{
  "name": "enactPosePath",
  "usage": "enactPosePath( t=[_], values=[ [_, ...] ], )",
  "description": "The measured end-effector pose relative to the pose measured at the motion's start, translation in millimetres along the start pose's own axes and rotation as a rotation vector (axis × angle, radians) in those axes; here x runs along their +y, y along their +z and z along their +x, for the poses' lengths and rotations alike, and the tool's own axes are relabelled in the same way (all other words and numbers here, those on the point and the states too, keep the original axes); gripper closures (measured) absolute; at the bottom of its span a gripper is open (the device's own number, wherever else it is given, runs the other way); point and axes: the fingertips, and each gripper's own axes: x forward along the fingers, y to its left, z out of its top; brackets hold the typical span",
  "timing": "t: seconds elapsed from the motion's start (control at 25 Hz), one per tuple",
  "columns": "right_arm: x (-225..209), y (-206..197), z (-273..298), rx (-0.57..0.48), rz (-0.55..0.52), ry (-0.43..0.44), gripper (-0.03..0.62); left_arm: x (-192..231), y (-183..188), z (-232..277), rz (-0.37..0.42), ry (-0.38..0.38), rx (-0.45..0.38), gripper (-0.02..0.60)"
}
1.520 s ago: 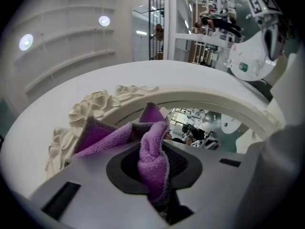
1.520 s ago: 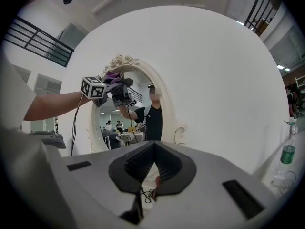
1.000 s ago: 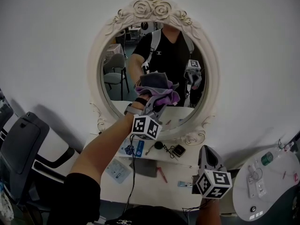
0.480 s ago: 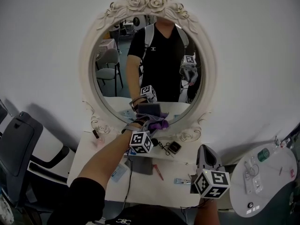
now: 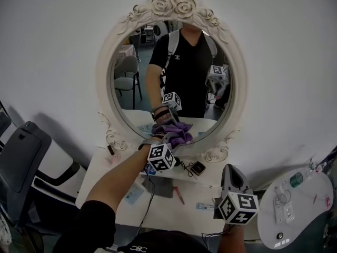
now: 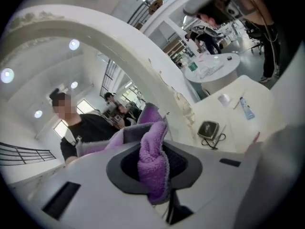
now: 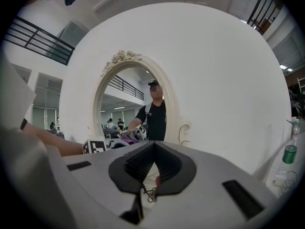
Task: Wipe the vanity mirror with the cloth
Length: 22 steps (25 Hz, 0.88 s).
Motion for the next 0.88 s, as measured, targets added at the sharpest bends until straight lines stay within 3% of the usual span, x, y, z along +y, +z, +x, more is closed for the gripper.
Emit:
enactPosePath(
  t=[0.12, 0.24, 0.4, 0.52, 0.6, 0.72, 0.8, 0.88],
  values=[
    [8.2, 2.3, 5.8, -0.008, 0.003, 0.032, 0.591, 60.7, 40.8, -47.5, -0.010, 0.156, -0.125, 0.517],
    [21.6, 1.0, 11.6, -0.007, -0.001, 0.073, 0.591, 137.2, 69.2, -109.2, -0.021, 0.371, -0.195, 0.517],
    [32.3, -0.1, 17.9, -0.004, -0.001, 0.109, 0.591, 234.5, 93.8, -193.3, 0.038, 0.659, -0.198, 0.517],
    [32.1, 0.5, 20.8, -0.008, -0.008, 0.106, 0.591, 286.2, 104.7, -239.8, 0.108, 0.817, -0.162, 0.517],
    [29.9, 1.2, 21.9, -0.010, -0.014, 0.100, 0.591, 311.8, 103.4, -256.3, 0.098, 0.863, -0.123, 0.517],
    [26.9, 1.0, 22.6, -0.010, 0.003, 0.099, 0.591, 341.1, 84.9, -258.5, -0.008, 0.856, -0.078, 0.517],
    [24.9, 0.3, 21.8, -0.010, 0.005, 0.090, 0.591, 345.4, 76.2, -254.4, -0.059, 0.846, -0.117, 0.517],
    [22.9, 1.9, 21.6, -0.011, 0.005, 0.084, 0.591, 338.7, 72.4, -250.1, -0.056, 0.853, -0.160, 0.518]
  ],
)
